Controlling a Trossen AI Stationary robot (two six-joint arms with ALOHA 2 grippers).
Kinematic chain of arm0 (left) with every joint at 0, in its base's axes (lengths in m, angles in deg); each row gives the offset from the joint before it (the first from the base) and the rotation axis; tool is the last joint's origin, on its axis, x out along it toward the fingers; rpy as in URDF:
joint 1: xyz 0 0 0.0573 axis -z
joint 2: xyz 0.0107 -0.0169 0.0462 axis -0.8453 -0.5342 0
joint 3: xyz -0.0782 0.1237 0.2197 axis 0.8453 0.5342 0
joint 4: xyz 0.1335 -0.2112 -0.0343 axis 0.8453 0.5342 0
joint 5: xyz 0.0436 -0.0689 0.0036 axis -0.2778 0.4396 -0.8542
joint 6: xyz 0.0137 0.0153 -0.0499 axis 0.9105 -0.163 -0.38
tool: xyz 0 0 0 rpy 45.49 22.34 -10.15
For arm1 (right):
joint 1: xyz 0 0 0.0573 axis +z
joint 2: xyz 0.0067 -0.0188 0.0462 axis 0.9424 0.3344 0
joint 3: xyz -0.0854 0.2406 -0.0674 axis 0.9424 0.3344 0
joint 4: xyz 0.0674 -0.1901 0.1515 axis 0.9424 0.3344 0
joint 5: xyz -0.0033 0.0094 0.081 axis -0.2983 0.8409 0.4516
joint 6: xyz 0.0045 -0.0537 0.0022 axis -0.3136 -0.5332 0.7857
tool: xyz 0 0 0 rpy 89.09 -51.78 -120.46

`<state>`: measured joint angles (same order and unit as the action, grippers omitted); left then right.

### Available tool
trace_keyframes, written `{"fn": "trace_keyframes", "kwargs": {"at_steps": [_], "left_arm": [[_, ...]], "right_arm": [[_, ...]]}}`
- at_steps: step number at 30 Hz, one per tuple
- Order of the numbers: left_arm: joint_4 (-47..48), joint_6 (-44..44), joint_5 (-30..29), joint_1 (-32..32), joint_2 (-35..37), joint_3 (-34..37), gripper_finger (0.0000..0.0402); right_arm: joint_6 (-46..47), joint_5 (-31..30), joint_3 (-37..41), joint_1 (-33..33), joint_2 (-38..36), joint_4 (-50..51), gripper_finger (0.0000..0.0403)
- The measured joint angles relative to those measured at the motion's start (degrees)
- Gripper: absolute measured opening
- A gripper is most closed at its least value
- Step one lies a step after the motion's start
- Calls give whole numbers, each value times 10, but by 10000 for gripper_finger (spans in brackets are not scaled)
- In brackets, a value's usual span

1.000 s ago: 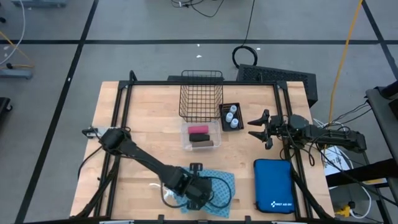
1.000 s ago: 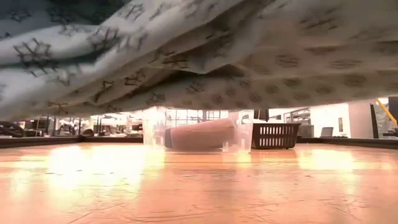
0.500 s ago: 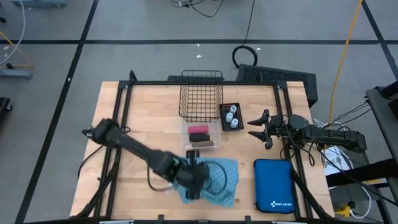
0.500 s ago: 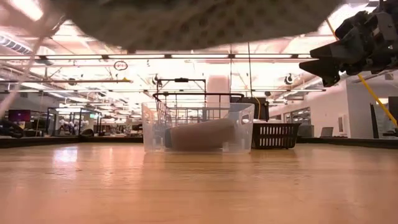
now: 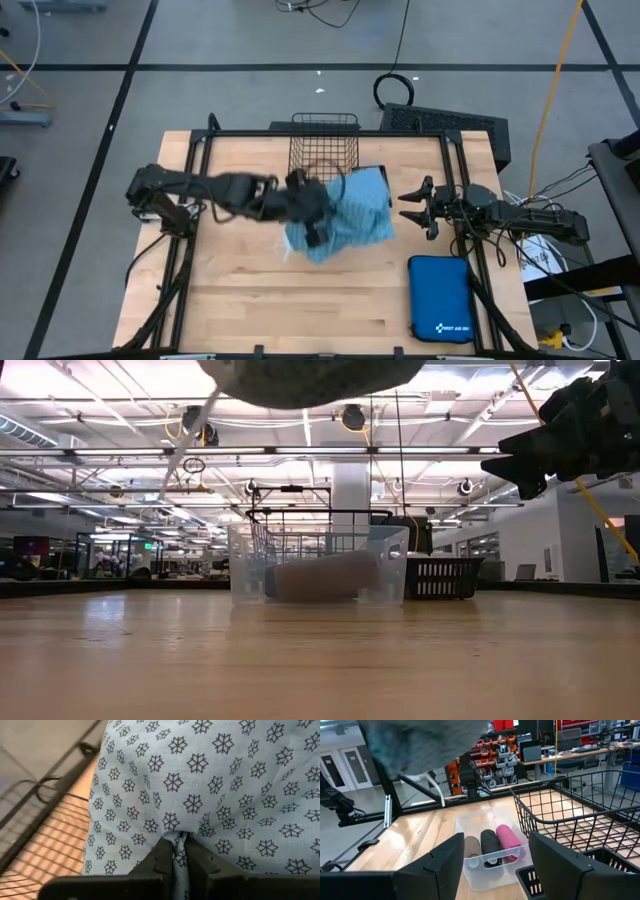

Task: Pick & Place Medicine items
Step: Put the blue patient gown into the wire basket

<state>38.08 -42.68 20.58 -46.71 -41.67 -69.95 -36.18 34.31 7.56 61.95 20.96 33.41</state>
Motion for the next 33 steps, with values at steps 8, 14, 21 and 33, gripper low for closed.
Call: {"fn": "trace_keyframes", "kwargs": {"at_steps": [8, 14, 21, 33], "left_arm": [[-27, 17, 4, -122, 6, 0, 23], [-86, -2, 9, -217, -1, 0, 23], [-126, -90, 35, -316, -18, 1, 23], [-159, -133, -4, -328, -132, 1, 23]], "right_arm": [[0, 0, 0, 0, 0, 0, 212], [0, 0, 0, 0, 0, 0, 212], [0, 0, 0, 0, 0, 0, 212], [0, 0, 0, 0, 0, 0, 212]]}}
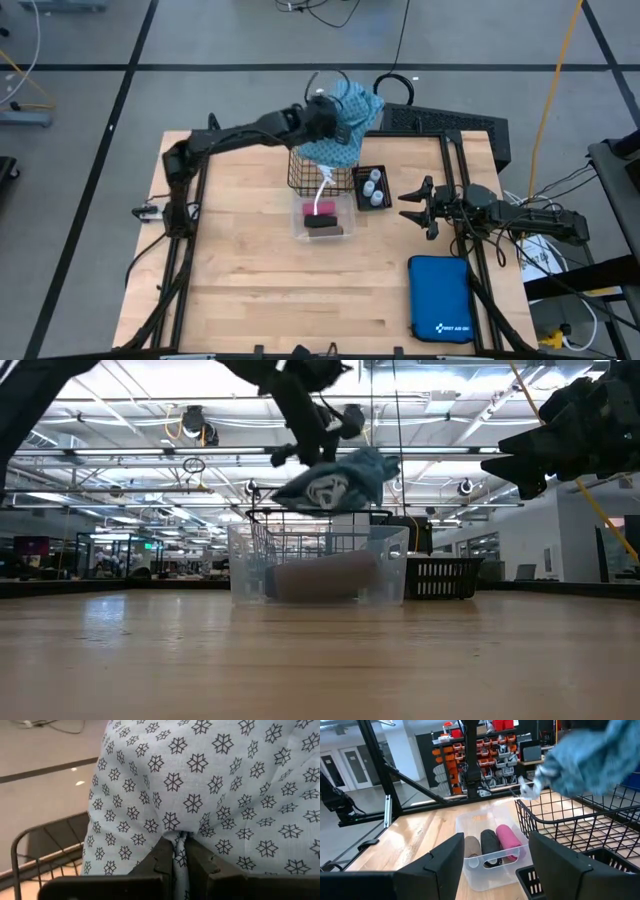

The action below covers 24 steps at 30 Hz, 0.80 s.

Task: Pick & Place Medicine items
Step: Put the blue patient gown into the wire basket

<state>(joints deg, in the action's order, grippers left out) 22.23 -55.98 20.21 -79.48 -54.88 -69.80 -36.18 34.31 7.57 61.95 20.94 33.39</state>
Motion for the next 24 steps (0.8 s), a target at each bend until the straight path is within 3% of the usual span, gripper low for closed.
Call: {"fn": "trace_keyframes", "kwargs": {"at_steps": [3, 13, 24], "left_arm": [[5, -25, -33, 7, -26, 0, 23], [44, -155, -52, 6, -34, 3, 28], [41, -211, -72, 26, -34, 68, 21]], "right_arm": [[0, 0, 0, 0, 0, 0, 212], [0, 0, 0, 0, 0, 0, 212], [0, 0, 0, 0, 0, 0, 212]]}}
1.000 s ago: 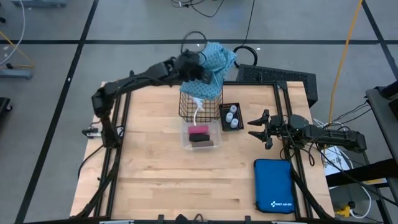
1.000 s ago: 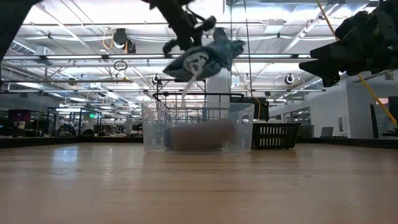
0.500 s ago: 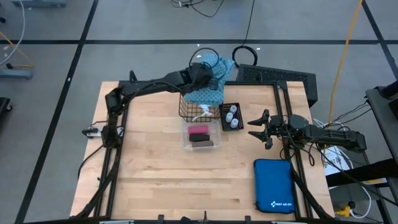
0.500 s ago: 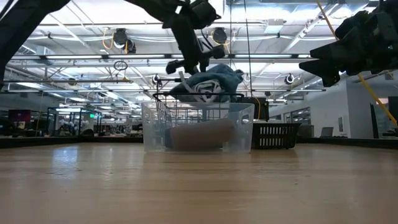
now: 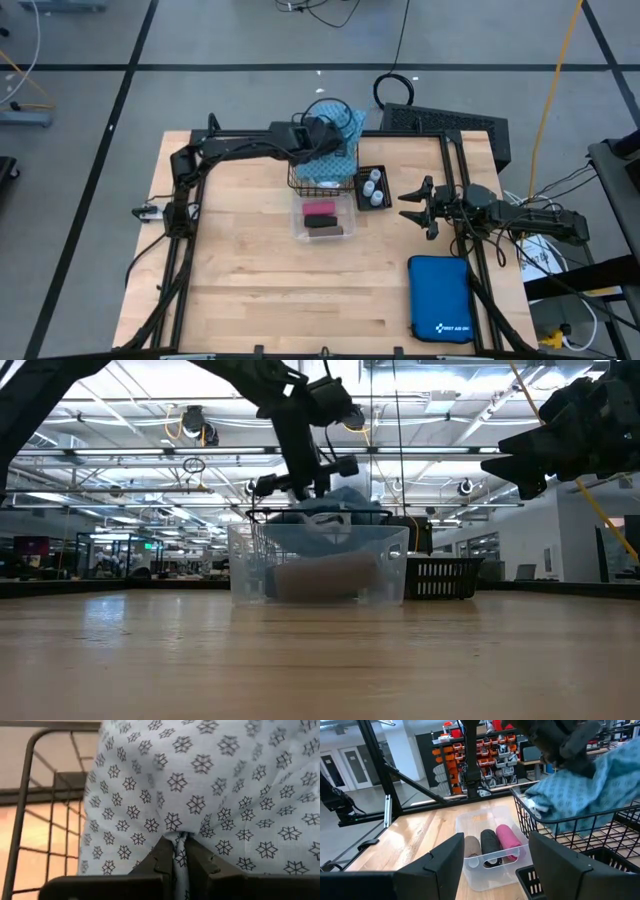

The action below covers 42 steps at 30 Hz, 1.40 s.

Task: Pick & Place Medicine items
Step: Put the blue patient gown into the wire basket

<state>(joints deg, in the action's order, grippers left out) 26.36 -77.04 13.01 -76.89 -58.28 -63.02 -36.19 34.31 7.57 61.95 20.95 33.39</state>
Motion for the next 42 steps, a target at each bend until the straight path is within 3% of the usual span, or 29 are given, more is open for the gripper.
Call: {"fn": "trace_keyframes", "kwargs": {"at_steps": [13, 19, 31, 37, 42], "left_arm": [[-32, -31, -1, -3, 0, 39, 49], [-32, 42, 0, -2, 3, 40, 81], [-20, 102, -1, -3, 42, 40, 176], [-86, 160, -2, -7, 57, 39, 190], [-112, 189, 50, -30, 43, 39, 177]], "right_arm": [[0, 0, 0, 0, 0, 0, 212], [0, 0, 0, 0, 0, 0, 212], [0, 0, 0, 0, 0, 0, 212], [0, 0, 0, 0, 0, 0, 212], [0, 0, 0, 0, 0, 0, 212]]}}
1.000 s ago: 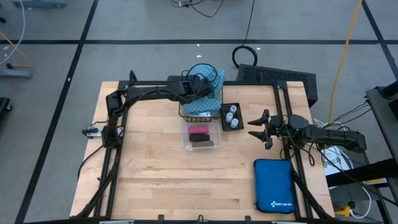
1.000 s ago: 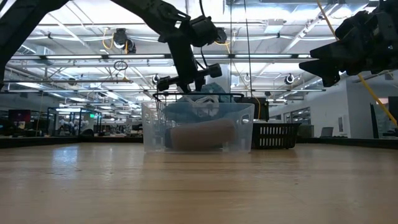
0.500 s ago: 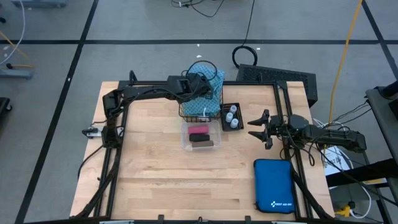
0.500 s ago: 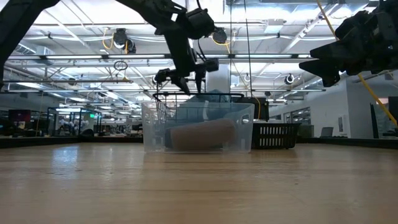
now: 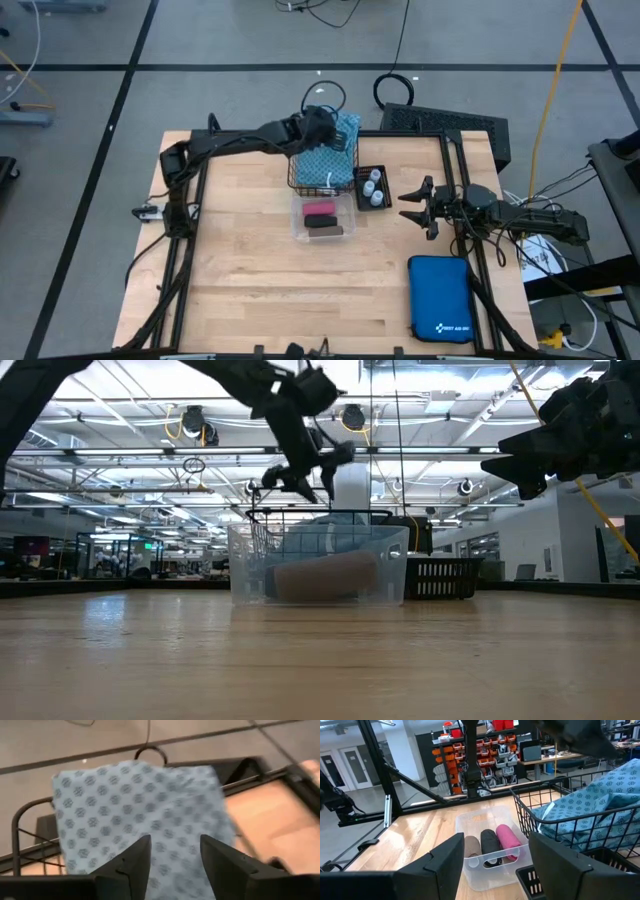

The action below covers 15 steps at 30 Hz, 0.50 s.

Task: Pick & Place Medicine items
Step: Put the blue patient gown into the wire basket

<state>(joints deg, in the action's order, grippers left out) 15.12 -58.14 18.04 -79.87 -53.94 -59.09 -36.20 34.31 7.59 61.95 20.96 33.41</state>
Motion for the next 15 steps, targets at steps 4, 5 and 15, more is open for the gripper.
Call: {"fn": "trace_keyframes", "kwargs": {"at_steps": [4, 5, 15], "left_arm": [[2, 0, 6, -24, -30, 0, 158], [-3, -1, 8, -28, -38, 0, 153], [-11, -1, 82, -39, -121, 0, 125]], "right_arm": [[0, 0, 0, 0, 0, 0, 212], [0, 0, 0, 0, 0, 0, 212], [0, 0, 0, 0, 0, 0, 212]]}}
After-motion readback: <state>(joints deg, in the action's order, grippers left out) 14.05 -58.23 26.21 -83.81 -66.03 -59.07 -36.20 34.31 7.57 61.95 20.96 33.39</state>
